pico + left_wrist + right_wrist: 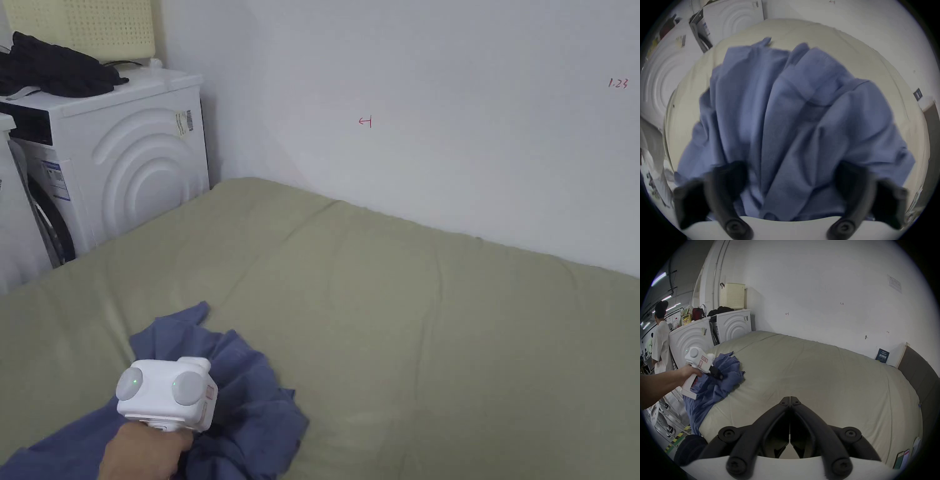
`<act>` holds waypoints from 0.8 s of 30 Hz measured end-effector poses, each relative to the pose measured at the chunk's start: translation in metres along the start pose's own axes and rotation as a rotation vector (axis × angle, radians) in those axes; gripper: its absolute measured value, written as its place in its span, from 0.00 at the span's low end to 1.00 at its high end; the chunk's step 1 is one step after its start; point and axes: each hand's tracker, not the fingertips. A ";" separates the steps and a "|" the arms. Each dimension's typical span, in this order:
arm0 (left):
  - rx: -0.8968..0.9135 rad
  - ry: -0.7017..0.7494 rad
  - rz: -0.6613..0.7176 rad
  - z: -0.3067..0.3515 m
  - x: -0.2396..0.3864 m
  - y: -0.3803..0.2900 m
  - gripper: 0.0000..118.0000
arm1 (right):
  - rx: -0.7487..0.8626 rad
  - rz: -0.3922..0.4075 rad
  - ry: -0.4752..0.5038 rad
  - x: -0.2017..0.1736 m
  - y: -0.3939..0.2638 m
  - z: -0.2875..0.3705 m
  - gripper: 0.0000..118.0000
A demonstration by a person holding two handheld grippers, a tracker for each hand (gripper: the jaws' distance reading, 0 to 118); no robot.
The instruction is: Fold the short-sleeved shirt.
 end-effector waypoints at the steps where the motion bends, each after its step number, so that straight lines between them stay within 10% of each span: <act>1: 0.224 -0.004 -0.061 0.005 0.004 0.012 0.05 | -0.002 -0.001 0.001 0.000 -0.001 0.001 0.00; 5: 0.182 0.081 -0.099 0.002 -0.001 0.004 0.05 | -0.005 -0.012 0.013 0.001 -0.001 0.009 0.00; 10: 0.293 -0.346 0.199 0.033 0.000 0.003 0.05 | 0.026 -0.027 0.008 0.011 0.000 0.023 0.00; 24: 0.444 -0.741 -0.121 0.151 0.251 0.021 0.05 | 0.091 -0.142 -0.128 0.083 -0.018 0.089 0.00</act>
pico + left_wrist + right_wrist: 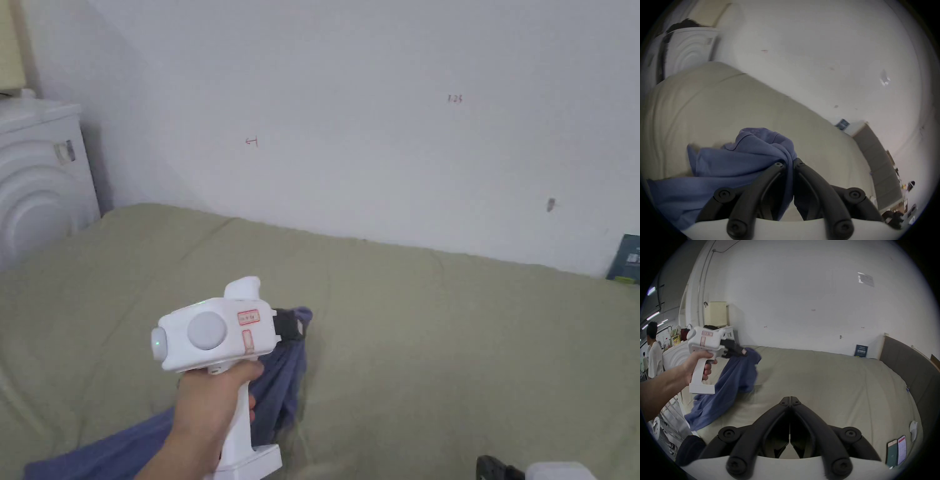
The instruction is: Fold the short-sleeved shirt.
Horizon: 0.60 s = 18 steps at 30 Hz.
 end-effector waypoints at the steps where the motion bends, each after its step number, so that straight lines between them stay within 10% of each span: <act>1: -0.001 -0.035 -0.019 -0.008 0.022 0.001 0.05 | 0.003 -0.005 -0.015 0.007 -0.001 0.004 0.00; 7: -0.073 -0.272 -0.040 -0.062 0.159 -0.014 0.05 | 0.014 -0.059 -0.098 0.055 -0.011 0.022 0.00; 18: -0.564 -0.083 -0.180 -0.224 0.209 -0.213 0.06 | -0.050 -0.128 -0.247 0.127 -0.050 0.027 0.00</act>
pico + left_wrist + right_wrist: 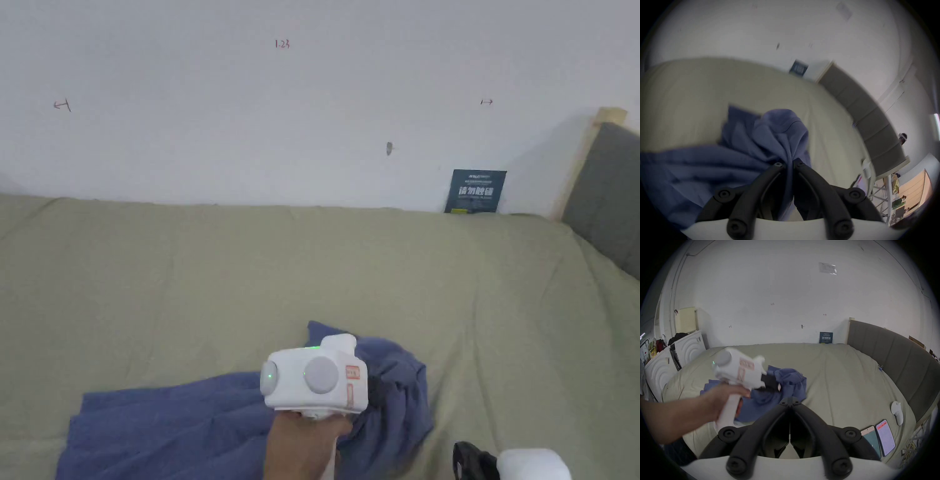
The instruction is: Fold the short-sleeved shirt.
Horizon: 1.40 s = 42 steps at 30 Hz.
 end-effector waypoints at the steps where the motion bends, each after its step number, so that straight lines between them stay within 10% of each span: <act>1: -0.018 0.002 0.010 -0.009 -0.002 -0.008 0.10 | -0.004 -0.002 -0.001 0.003 -0.002 0.000 0.00; 5: 0.083 -0.085 0.013 0.001 -0.006 -0.017 0.49 | 0.030 -0.039 0.014 0.011 -0.004 0.002 0.06; 7: 0.147 -0.152 -0.037 0.029 -0.002 -0.025 1.00 | 0.034 -0.040 0.021 0.010 -0.003 0.001 0.23; 16: 0.474 0.100 -0.222 0.232 -0.026 -0.190 0.99 | 0.028 0.005 0.105 -0.022 -0.005 0.014 0.19; 20: 0.494 0.321 -0.108 0.289 -0.063 -0.267 0.80 | 0.040 0.044 0.095 -0.038 -0.011 0.019 0.08; 22: 0.458 0.409 -0.105 0.305 -0.077 -0.284 0.00 | 0.042 0.043 0.107 -0.044 -0.011 0.020 0.01; 24: 0.399 0.569 -0.136 0.316 -0.093 -0.286 0.00 | 0.039 0.047 0.115 -0.050 -0.012 0.021 0.00; 36: 0.195 0.432 0.083 0.264 -0.229 -0.052 0.00 | 0.011 0.088 0.136 -0.071 -0.017 0.007 0.00; 38: 0.095 0.453 0.045 0.232 -0.250 -0.009 0.16 | 0.002 0.084 0.142 -0.072 -0.021 0.001 0.00; 40: -0.003 0.596 0.023 0.209 -0.266 0.019 0.95 | -0.016 0.089 0.146 -0.072 -0.025 -0.005 0.00; 42: 0.068 0.644 0.031 0.202 -0.273 0.030 0.97 | -0.039 0.095 0.148 -0.072 -0.030 -0.011 0.00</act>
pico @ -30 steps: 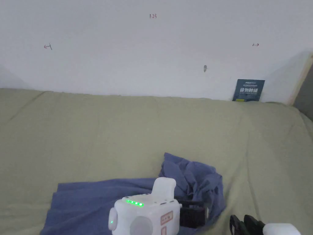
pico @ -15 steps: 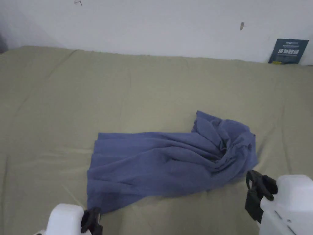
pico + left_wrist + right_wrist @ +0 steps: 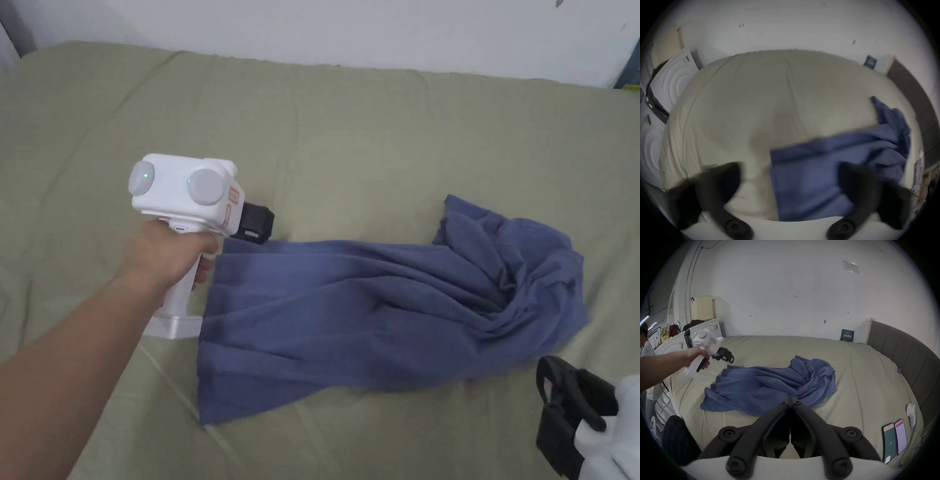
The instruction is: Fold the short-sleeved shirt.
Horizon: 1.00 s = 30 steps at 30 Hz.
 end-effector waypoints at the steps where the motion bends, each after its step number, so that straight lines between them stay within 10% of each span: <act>1: 0.001 0.018 -0.012 -0.005 0.003 0.005 0.97 | -0.007 0.002 0.000 0.001 -0.002 -0.002 0.00; 9: -0.190 -0.001 -0.118 -0.049 0.018 -0.014 0.90 | -0.044 -0.012 -0.007 0.010 -0.008 -0.015 0.00; 15: -0.253 -0.121 -0.087 -0.023 0.027 -0.013 0.11 | -0.028 0.002 0.010 0.003 0.000 -0.016 0.00; 30: 0.143 -0.420 0.100 0.049 -0.001 -0.061 0.09 | -0.144 0.126 0.022 0.063 0.095 -0.130 0.00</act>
